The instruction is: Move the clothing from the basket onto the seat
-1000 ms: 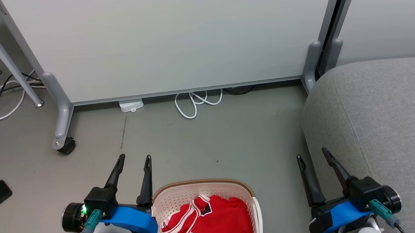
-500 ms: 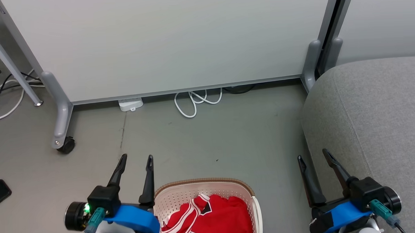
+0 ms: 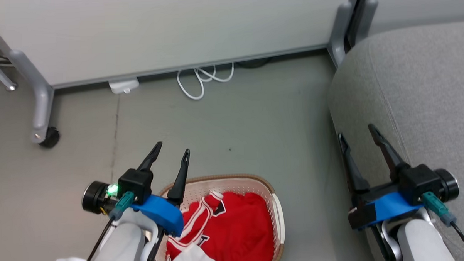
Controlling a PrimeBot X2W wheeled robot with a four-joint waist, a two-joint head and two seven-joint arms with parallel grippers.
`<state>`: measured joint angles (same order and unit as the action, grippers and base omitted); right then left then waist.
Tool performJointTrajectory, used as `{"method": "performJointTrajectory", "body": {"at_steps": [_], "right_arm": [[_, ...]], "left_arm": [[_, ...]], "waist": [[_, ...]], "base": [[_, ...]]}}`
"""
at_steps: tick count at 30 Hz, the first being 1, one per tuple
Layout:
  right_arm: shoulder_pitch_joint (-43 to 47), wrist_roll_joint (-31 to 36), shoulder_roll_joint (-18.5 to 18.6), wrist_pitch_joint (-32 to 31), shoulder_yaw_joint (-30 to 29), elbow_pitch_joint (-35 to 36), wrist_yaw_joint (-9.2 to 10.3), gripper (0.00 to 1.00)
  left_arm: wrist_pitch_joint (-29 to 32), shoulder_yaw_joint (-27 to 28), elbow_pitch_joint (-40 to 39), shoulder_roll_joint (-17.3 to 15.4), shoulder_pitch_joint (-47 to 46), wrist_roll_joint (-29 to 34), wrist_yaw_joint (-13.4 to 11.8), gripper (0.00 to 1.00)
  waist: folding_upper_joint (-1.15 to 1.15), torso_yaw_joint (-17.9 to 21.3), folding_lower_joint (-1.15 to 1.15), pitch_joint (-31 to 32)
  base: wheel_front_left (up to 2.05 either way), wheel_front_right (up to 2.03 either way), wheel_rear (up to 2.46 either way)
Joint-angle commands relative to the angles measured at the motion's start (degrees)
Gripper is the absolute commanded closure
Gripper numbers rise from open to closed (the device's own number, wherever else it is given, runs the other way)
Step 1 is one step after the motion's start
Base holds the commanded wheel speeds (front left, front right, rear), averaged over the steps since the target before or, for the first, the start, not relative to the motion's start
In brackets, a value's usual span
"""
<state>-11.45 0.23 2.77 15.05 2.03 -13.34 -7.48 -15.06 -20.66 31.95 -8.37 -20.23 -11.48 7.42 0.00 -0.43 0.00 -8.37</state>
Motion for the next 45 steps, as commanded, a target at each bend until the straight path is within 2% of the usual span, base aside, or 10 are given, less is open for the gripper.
{"method": "performJointTrajectory", "body": {"at_steps": [1, 11, 22, 28, 37, 45], "right_arm": [[-2.35, 0.46, 0.19, 0.20, 0.20, 0.86, -0.03, 0.00], [-10.04, 0.46, 0.16, 0.19, 3.29, 5.12, -0.03, 0.00], [-14.43, 1.21, 0.14, 0.20, 4.56, 9.11, -0.03, 0.00], [-15.62, 2.07, 0.15, 0.20, 4.84, 11.79, -0.03, 0.00], [-16.22, 2.97, 0.15, 0.19, 4.19, 16.20, -0.03, 0.00], [-16.25, 2.64, 0.15, 0.20, 4.12, 18.74, -0.03, 0.00]], "left_arm": [[-0.17, -2.08, 1.80, -1.02, -3.13, -0.98, 0.07, 0.00], [-0.17, -14.80, 14.17, -5.03, -15.17, -6.18, 0.07, 0.00], [0.35, -28.21, 27.47, -5.39, -23.68, -13.87, 0.07, 0.00], [2.64, -35.28, 31.06, -6.72, -28.06, -18.19, 0.07, 0.00], [6.02, -40.80, 34.04, -8.83, -35.45, -25.20, 0.07, 0.00], [8.73, -44.34, 35.46, -8.87, -39.17, -29.17, 0.08, 0.00]], "waist": [[0.00, 2.18, 0.00, -4.94], [0.00, 7.00, 0.00, -19.39], [0.00, 9.56, 0.00, -30.53], [0.00, 10.32, 0.00, -36.56], [0.00, 11.66, 0.00, -44.92], [0.00, 12.07, 0.00, -49.33]], "base": [[0.00, 0.00, 0.00], [0.00, 0.00, 0.00], [0.00, 0.00, 0.00], [0.00, 0.00, 0.00], [0.00, 0.00, 0.00], [0.00, 0.00, 0.00]]}}
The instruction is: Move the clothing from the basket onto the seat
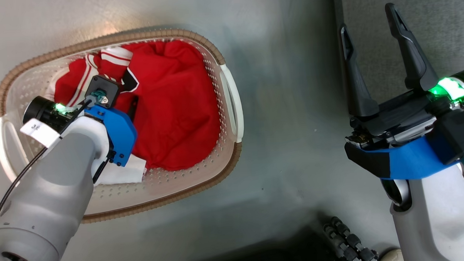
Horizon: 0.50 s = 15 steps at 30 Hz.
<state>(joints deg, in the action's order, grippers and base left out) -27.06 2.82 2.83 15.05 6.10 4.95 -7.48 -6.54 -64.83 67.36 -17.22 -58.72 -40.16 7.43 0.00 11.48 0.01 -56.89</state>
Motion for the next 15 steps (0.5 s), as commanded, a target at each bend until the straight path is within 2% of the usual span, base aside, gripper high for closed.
{"method": "performJointTrajectory", "body": {"at_steps": [1, 5, 6, 15], "right_arm": [[-0.53, -0.11, 0.09, 0.19, 0.06, 0.72, -0.03, 0.00], [-0.07, -0.18, 0.09, 0.19, -0.34, 1.15, -0.03, 0.00], [-0.07, -0.15, 0.09, 0.20, -0.49, 1.22, -0.03, 0.00], [-0.66, 0.10, 0.10, 0.19, -0.72, 1.02, -0.03, 0.00]], "left_arm": [[0.36, -0.82, -0.33, 0.10, -0.90, -0.72, 0.06, 0.00], [-0.12, -4.12, -1.99, -0.12, -2.37, -1.64, 0.06, 0.02], [-0.75, -4.36, -1.96, -0.15, -2.56, -2.28, 0.06, 1.00], [-3.04, -7.32, -3.38, 0.78, -2.12, -5.21, 0.07, 1.00]], "waist": [[0.00, 0.17, -0.01, -1.17], [0.00, -0.06, -0.01, -2.06], [0.00, -0.19, -0.01, -2.19], [0.00, -1.15, -0.01, -0.72]], "base": [[0.00, 0.00, 0.00], [0.00, 0.00, 0.00], [0.00, 0.00, 0.00], [0.00, 0.00, 0.00]]}}
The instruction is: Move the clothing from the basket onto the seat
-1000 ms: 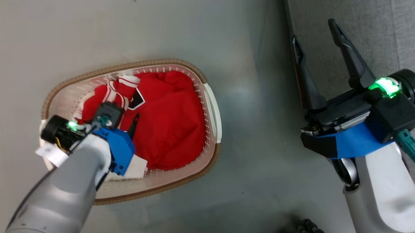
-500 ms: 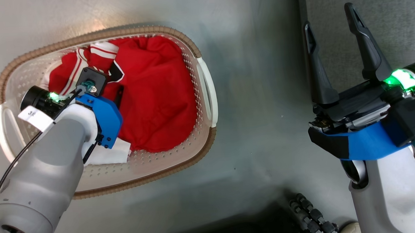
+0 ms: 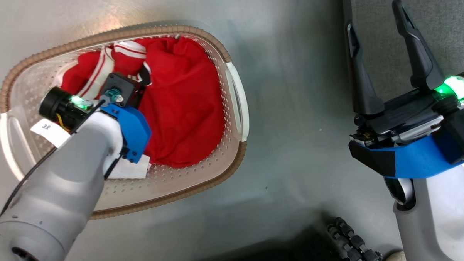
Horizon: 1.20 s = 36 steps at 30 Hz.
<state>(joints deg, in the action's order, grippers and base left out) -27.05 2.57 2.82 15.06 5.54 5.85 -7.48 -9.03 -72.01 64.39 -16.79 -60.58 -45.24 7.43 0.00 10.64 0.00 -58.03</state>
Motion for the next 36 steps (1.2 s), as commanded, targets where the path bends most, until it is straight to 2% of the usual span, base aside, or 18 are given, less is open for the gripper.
{"method": "performJointTrajectory", "body": {"at_steps": [1, 6, 12, 15, 30, 36], "right_arm": [[-0.64, 0.59, 0.11, 0.18, -0.37, -0.04, -0.03, 0.00], [-0.21, 1.35, 0.11, 0.18, -1.01, -0.85, -0.03, 0.00], [0.84, 1.82, 0.12, 0.18, -0.95, -2.38, -0.03, 0.00], [1.65, 2.05, 0.12, 0.19, -1.04, -3.20, -0.03, 0.00], [8.80, 1.19, 0.67, 0.18, -2.71, -7.63, -0.03, 0.00], [11.56, 0.50, 0.51, 0.18, -2.69, -8.91, -0.03, 0.00]], "left_arm": [[-1.10, -0.29, -0.75, 0.73, 0.00, -0.70, 0.07, 1.00], [-4.67, -0.69, -1.69, 1.81, 0.45, -1.94, 0.07, 1.00], [-6.20, -0.83, -2.76, 2.86, 2.51, -3.64, 0.07, 1.00], [-6.26, 1.55, -5.65, 2.48, 3.45, -2.83, 0.07, 1.00], [-6.26, 25.34, -21.62, 2.08, 18.95, 11.12, 0.07, 1.00], [-6.26, 31.69, -26.95, 2.66, 23.20, 15.22, 0.07, 1.00]], "waist": [[0.00, -0.62, 0.00, 0.86], [0.00, -2.62, 0.00, 4.18], [0.00, -4.81, 0.00, 9.68], [0.00, -6.00, 0.00, 12.68], [0.00, -10.89, 0.00, 30.71], [0.00, -11.23, 0.00, 36.90]], "base": [[0.00, 0.00, 0.00], [0.00, 0.00, 0.00], [0.00, 0.00, 0.00], [0.00, 0.00, 0.00], [0.00, 0.00, 0.00], [0.00, 0.00, 0.00]]}}
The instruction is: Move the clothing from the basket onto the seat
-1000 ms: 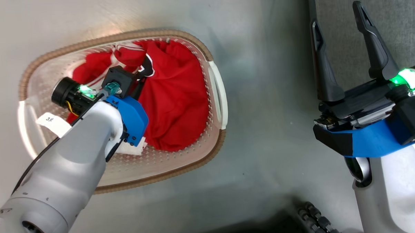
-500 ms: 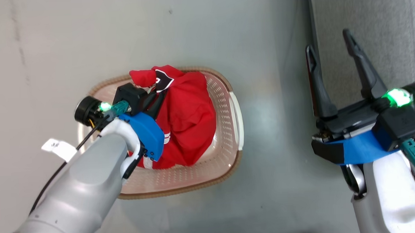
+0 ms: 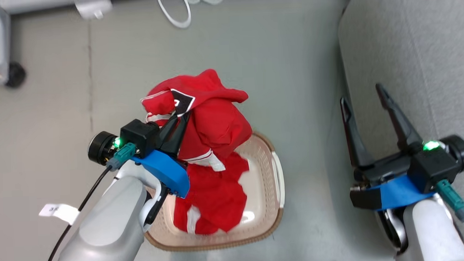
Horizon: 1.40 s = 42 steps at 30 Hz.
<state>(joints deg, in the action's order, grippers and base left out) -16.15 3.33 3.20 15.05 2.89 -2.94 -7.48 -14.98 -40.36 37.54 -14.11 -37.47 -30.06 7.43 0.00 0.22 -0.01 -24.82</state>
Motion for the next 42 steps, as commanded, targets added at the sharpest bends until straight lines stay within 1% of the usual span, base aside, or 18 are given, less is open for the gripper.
{"method": "performJointTrajectory", "body": {"at_steps": [1, 5, 11, 20, 27, 31, 36, 42], "right_arm": [[1.16, -0.47, 0.08, 0.19, 0.02, -0.46, -0.03, 0.00], [3.28, -0.89, -0.07, 0.19, 0.34, -1.29, -0.03, 0.00], [6.07, -1.95, -0.26, 0.19, 0.82, -2.22, -0.03, 0.00], [9.22, -3.64, -0.35, 0.19, 1.25, -2.97, -0.03, 0.00], [10.58, -4.25, -0.35, 0.19, 1.17, -2.77, -0.03, 0.00], [10.03, -3.73, -0.35, 0.19, 2.08, -2.27, -0.03, 0.00], [7.61, -2.86, -0.31, 0.19, 5.46, -1.76, -0.03, 0.00], [1.27, -2.27, 1.70, 0.19, 13.49, -3.16, -0.03, 0.00]], "left_arm": [[-0.31, 1.20, -1.13, 0.12, 0.81, 0.82, 0.07, 1.00], [-0.31, 4.61, -5.11, 0.50, 2.78, 3.27, 0.07, 1.00], [-0.31, 6.60, -10.05, 0.57, 3.54, 5.94, 0.07, 1.00], [-0.31, 6.50, -15.30, 0.37, 3.01, 6.79, 0.07, 1.00], [-0.30, 6.26, -16.30, 0.66, 4.42, 7.25, 0.07, 1.00], [-0.30, 5.76, -16.19, 0.88, 4.72, 7.19, 0.07, 1.00], [-0.30, 5.59, -15.93, 1.07, 4.95, 7.18, 0.07, 1.00], [-0.30, 5.50, -15.98, 1.25, 4.18, 7.45, 0.07, 1.00]], "waist": [[0.00, -0.87, 0.01, 5.09], [0.00, -0.72, 0.01, 9.56], [0.00, -0.20, 0.01, 15.15], [0.00, 0.04, 0.01, 19.78], [0.00, -0.29, 0.01, 21.98], [0.00, -0.68, 0.01, 22.79], [0.00, -1.09, 0.01, 23.24], [0.00, -1.41, 0.01, 22.79]], "base": [[0.00, 0.00, 0.00], [0.00, 0.00, 0.00], [0.00, 0.00, 0.00], [0.00, 0.00, 0.00], [0.00, 0.00, 0.00], [0.00, 0.00, 0.00], [0.00, 0.00, 0.00], [0.00, 0.00, 0.00]]}}
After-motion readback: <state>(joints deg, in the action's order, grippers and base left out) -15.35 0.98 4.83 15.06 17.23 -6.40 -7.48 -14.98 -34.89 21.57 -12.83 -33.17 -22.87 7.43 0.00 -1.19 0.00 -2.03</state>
